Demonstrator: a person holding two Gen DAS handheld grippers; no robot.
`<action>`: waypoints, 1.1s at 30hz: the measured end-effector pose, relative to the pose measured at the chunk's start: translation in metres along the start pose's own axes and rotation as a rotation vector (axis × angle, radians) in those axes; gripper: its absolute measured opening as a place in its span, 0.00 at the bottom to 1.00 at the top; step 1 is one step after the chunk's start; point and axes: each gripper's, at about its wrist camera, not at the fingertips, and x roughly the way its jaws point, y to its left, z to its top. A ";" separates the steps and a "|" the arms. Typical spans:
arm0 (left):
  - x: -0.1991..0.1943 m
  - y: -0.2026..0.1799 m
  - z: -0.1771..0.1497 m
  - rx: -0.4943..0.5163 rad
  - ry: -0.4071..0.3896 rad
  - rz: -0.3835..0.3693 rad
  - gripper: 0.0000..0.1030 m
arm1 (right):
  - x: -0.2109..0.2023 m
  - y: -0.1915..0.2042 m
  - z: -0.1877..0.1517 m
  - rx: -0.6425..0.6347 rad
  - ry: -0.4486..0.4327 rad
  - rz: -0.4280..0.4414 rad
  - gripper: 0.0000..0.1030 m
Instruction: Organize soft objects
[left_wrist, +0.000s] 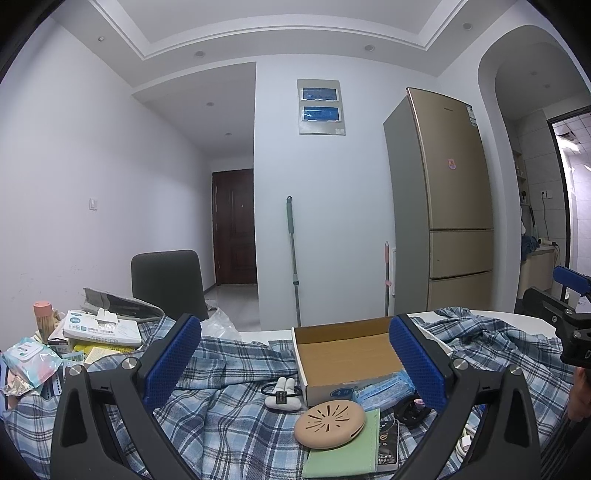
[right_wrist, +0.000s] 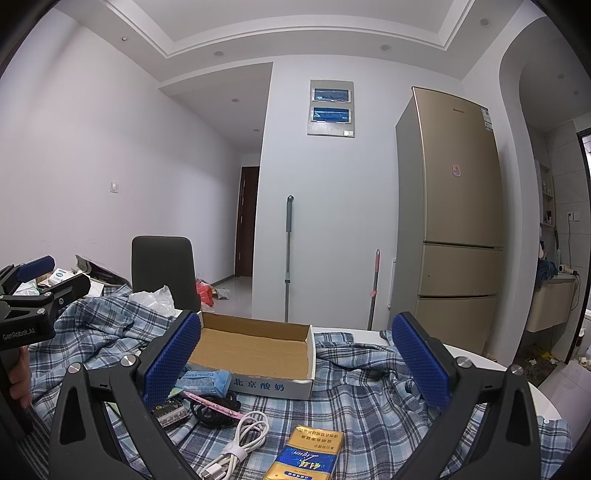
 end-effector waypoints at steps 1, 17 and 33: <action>0.000 0.000 -0.001 -0.001 0.002 0.000 1.00 | 0.000 0.000 0.000 0.000 0.000 0.000 1.00; 0.007 -0.002 -0.006 0.004 0.033 -0.055 1.00 | 0.001 -0.002 0.001 0.003 0.013 -0.005 1.00; 0.038 -0.020 0.023 0.008 0.294 -0.119 1.00 | 0.029 -0.015 0.014 0.057 0.222 -0.024 1.00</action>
